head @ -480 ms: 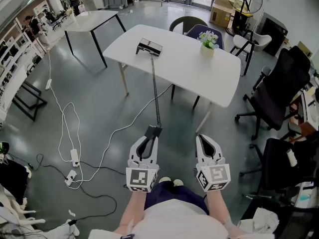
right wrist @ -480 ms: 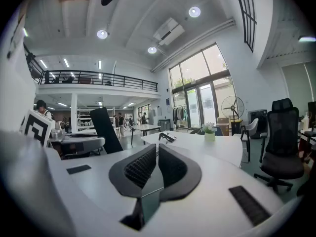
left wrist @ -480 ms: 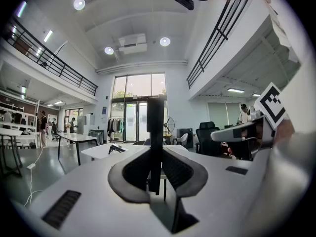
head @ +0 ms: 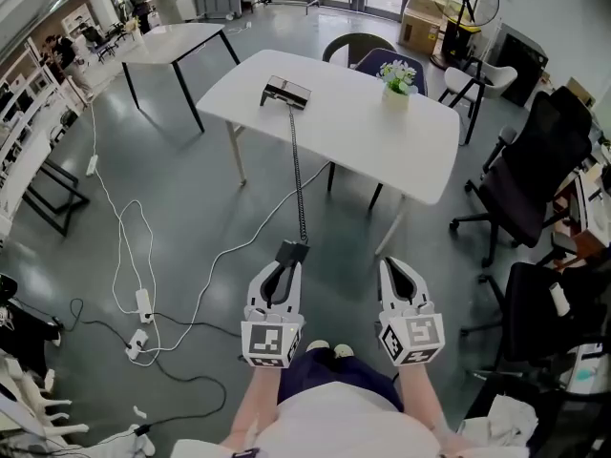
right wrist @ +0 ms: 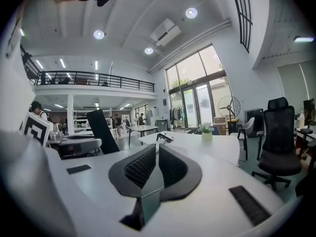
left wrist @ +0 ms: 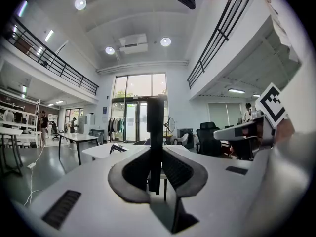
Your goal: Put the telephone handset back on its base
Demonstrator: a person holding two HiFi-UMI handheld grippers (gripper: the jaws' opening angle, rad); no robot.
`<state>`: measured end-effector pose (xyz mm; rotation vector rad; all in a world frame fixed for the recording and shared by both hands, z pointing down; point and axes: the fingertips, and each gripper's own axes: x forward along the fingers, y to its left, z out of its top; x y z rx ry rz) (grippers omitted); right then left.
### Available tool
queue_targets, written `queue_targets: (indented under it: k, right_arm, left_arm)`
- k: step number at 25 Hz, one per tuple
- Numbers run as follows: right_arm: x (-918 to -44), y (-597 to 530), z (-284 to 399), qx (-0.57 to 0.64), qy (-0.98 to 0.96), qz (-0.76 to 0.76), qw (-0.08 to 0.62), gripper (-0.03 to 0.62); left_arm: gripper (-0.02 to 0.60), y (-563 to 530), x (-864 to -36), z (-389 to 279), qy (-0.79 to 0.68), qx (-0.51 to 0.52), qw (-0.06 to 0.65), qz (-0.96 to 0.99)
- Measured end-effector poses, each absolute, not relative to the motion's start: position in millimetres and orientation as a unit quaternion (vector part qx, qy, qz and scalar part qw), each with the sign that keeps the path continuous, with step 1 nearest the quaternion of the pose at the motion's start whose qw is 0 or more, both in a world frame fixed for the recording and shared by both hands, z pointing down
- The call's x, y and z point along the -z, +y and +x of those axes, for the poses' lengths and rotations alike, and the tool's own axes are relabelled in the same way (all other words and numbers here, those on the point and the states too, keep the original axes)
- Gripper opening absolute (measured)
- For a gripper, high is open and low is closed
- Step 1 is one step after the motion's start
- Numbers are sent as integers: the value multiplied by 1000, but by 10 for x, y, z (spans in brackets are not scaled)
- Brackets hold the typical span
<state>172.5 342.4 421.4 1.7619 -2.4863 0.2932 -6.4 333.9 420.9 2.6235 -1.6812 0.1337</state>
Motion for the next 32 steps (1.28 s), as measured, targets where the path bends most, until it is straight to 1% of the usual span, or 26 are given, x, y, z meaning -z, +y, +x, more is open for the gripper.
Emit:
queue_targets:
  k: [21,32]
  right_arm:
    - [-4381,3504,1356,-104,-800,589,53,43]
    - [-4464,3236,1369,-110,-803,582,60,43]
  left_arm:
    - [74,3405,-4371,-565,-537,-50,20,842]
    - [74,3150,-4498,-597,-546,-49,34,836]
